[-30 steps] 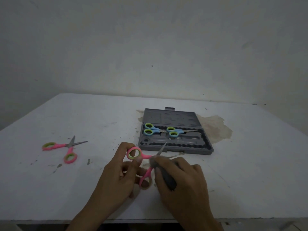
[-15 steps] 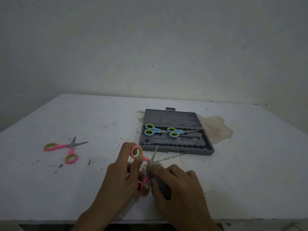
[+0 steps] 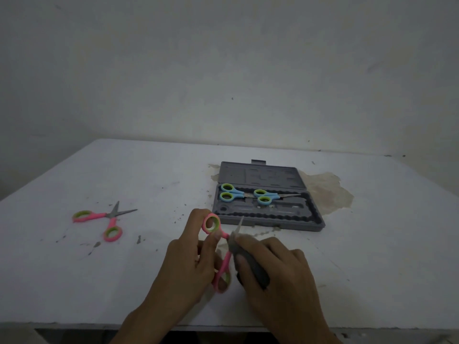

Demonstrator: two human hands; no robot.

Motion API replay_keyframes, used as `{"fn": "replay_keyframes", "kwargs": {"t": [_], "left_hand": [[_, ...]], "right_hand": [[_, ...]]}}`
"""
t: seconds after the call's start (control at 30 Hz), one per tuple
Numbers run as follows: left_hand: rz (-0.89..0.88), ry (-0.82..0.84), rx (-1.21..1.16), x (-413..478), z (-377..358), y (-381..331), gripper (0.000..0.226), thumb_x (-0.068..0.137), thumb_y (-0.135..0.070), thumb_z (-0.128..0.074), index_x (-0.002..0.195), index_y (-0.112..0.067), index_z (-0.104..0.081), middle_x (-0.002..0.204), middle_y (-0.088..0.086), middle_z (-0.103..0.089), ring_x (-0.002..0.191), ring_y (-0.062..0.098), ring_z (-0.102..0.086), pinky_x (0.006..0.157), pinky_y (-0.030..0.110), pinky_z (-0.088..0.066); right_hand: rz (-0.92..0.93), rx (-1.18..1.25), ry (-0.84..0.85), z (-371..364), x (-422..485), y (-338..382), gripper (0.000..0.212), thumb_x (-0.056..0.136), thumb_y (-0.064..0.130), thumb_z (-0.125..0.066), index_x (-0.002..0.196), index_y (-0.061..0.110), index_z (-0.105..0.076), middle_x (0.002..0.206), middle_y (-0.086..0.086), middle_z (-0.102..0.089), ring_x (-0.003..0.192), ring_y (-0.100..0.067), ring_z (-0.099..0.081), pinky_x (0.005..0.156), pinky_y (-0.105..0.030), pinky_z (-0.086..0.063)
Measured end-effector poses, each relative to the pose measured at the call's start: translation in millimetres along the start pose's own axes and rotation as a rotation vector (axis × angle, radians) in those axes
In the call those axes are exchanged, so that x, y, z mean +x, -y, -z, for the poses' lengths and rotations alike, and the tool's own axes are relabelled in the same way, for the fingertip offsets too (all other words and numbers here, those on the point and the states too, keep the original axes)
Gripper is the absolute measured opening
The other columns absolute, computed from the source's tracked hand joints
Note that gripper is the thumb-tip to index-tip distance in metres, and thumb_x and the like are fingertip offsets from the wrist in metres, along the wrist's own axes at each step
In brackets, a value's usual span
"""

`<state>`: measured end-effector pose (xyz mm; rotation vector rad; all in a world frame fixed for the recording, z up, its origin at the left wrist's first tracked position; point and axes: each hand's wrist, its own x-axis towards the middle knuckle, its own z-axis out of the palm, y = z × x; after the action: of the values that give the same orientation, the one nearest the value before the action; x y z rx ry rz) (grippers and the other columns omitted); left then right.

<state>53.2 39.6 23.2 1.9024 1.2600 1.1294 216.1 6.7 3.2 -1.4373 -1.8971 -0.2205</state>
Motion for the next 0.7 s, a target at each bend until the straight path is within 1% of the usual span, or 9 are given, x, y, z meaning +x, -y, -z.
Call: {"fn": "replay_keyframes", "kwargs": {"t": [0.07, 0.13, 0.2, 0.37, 0.43, 0.53, 0.6, 0.67, 0.7], "left_hand": [[0.011, -0.002, -0.065, -1.4, -1.9, -5.7, 0.013, 0.094, -0.041, -0.042, 0.105, -0.034, -0.042, 0.061, 0.013, -0.069, 0.048, 0.023, -0.067, 0.033, 0.017, -0.041], [0.031, -0.046, -0.162, -0.7, 2.4, -12.2, 0.005, 0.096, -0.033, -0.044, 0.101, -0.035, -0.045, 0.060, 0.014, -0.069, 0.047, 0.025, -0.068, 0.032, 0.015, -0.038], [0.068, -0.094, -0.253, 1.3, 11.4, -16.2, 0.007, 0.097, -0.031, -0.045, 0.096, -0.037, -0.046, 0.061, 0.014, -0.068, 0.049, 0.030, -0.068, 0.030, 0.019, -0.036], [0.163, -0.056, -0.305, 2.0, 17.3, -14.3, 0.003, 0.098, -0.033, -0.043, 0.098, -0.035, -0.045, 0.062, 0.015, -0.069, 0.051, 0.037, -0.069, 0.032, 0.022, -0.036], [0.179, -0.006, -0.282, 0.1, 11.6, -12.2, 0.004, 0.097, -0.035, -0.043, 0.101, -0.034, -0.044, 0.062, 0.014, -0.070, 0.051, 0.036, -0.069, 0.032, 0.022, -0.037], [0.179, 0.027, -0.263, -2.2, 4.9, -12.5, 0.004, 0.099, -0.031, -0.044, 0.101, -0.034, -0.044, 0.064, 0.013, -0.070, 0.049, 0.032, -0.069, 0.031, 0.022, -0.039], [0.182, 0.023, -0.306, -2.3, 6.8, -15.2, 0.004, 0.096, -0.033, -0.045, 0.100, -0.032, -0.045, 0.064, 0.016, -0.070, 0.050, 0.036, -0.069, 0.030, 0.021, -0.036], [0.193, 0.002, -0.345, -2.8, 12.5, -15.6, 0.012, 0.093, -0.038, -0.045, 0.101, -0.030, -0.046, 0.065, 0.020, -0.068, 0.051, 0.040, -0.068, 0.032, 0.020, -0.034], [0.194, -0.004, -0.340, -3.1, 15.1, -13.7, 0.012, 0.093, -0.038, -0.045, 0.101, -0.030, -0.046, 0.065, 0.020, -0.068, 0.051, 0.041, -0.068, 0.033, 0.020, -0.034]], "right_hand": [[-0.008, 0.005, -0.007, -3.9, 1.6, 0.9, 0.036, 0.091, 0.042, -0.047, 0.125, 0.032, -0.054, 0.089, 0.009, -0.063, 0.072, -0.009, -0.056, 0.060, -0.024, -0.033], [-0.008, -0.031, 0.047, -8.5, -4.0, 0.1, 0.030, 0.092, 0.043, -0.044, 0.121, 0.037, -0.051, 0.086, 0.010, -0.060, 0.068, -0.010, -0.055, 0.059, -0.025, -0.033], [-0.030, -0.049, 0.079, -10.3, -10.9, -3.7, 0.023, 0.093, 0.045, -0.043, 0.115, 0.043, -0.051, 0.085, 0.013, -0.057, 0.068, -0.010, -0.054, 0.058, -0.027, -0.034], [-0.079, 0.032, -0.111, -3.5, -7.3, -6.0, 0.031, 0.095, 0.045, -0.040, 0.120, 0.031, -0.053, 0.094, 0.009, -0.064, 0.077, -0.011, -0.058, 0.061, -0.027, -0.040], [-0.066, 0.042, -0.143, -1.2, 0.3, 2.5, 0.031, 0.096, 0.044, -0.038, 0.119, 0.028, -0.050, 0.093, 0.007, -0.065, 0.074, -0.007, -0.055, 0.061, -0.027, -0.042], [-0.022, -0.062, -0.001, -4.4, 5.5, 14.2, 0.021, 0.095, 0.043, -0.034, 0.110, 0.033, -0.044, 0.081, 0.010, -0.062, 0.064, -0.008, -0.055, 0.060, -0.028, -0.044], [-0.078, -0.118, 0.126, -2.2, 9.9, 12.6, 0.017, 0.098, 0.045, -0.027, 0.109, 0.039, -0.038, 0.082, 0.013, -0.058, 0.067, -0.011, -0.054, 0.065, -0.032, -0.043], [-0.198, -0.101, 0.138, -0.1, 12.9, -2.8, 0.016, 0.101, 0.047, -0.020, 0.109, 0.041, -0.032, 0.091, 0.011, -0.058, 0.075, -0.011, -0.050, 0.073, -0.035, -0.038], [-0.242, -0.091, 0.110, 1.9, 12.7, -10.1, 0.018, 0.101, 0.047, -0.019, 0.110, 0.041, -0.033, 0.093, 0.010, -0.059, 0.074, -0.011, -0.047, 0.073, -0.035, -0.035]]}}
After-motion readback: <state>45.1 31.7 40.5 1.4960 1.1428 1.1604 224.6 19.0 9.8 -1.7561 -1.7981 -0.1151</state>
